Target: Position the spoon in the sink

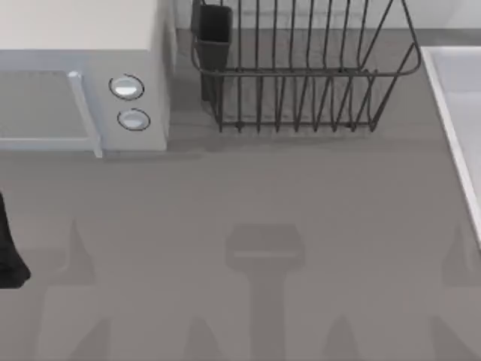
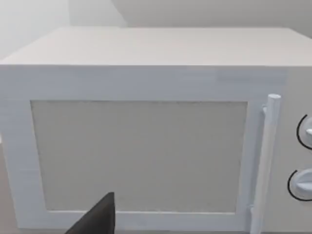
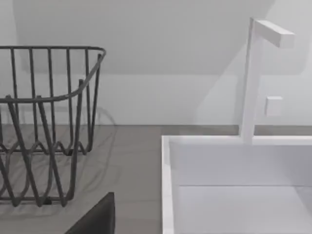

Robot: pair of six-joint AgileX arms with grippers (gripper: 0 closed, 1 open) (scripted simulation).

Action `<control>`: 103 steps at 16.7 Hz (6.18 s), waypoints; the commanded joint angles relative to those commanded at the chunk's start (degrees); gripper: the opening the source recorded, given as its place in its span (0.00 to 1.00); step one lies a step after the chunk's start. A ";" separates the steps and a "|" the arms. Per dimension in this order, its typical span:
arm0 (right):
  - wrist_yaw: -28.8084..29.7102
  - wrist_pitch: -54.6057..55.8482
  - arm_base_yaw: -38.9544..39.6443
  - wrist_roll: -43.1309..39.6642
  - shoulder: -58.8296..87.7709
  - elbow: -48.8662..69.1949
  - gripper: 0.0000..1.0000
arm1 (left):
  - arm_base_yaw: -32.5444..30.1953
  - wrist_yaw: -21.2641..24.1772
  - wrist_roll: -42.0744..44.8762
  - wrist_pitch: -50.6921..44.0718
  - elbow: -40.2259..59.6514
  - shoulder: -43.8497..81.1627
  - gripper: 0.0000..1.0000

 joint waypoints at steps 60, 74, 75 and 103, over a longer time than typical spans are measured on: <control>0.18 -33.22 -15.36 36.41 88.83 32.28 0.00 | 0.00 0.00 0.00 0.00 0.00 0.00 1.00; 1.17 -48.46 -15.03 36.37 81.53 41.54 0.00 | 0.00 0.00 0.00 0.00 0.00 0.00 1.00; 1.17 -52.14 -15.07 36.33 80.46 43.37 0.00 | 0.00 0.00 0.00 0.00 0.00 0.00 1.00; 1.19 -89.80 -11.93 42.17 132.62 129.80 0.00 | 0.00 0.00 0.00 0.00 0.00 0.00 1.00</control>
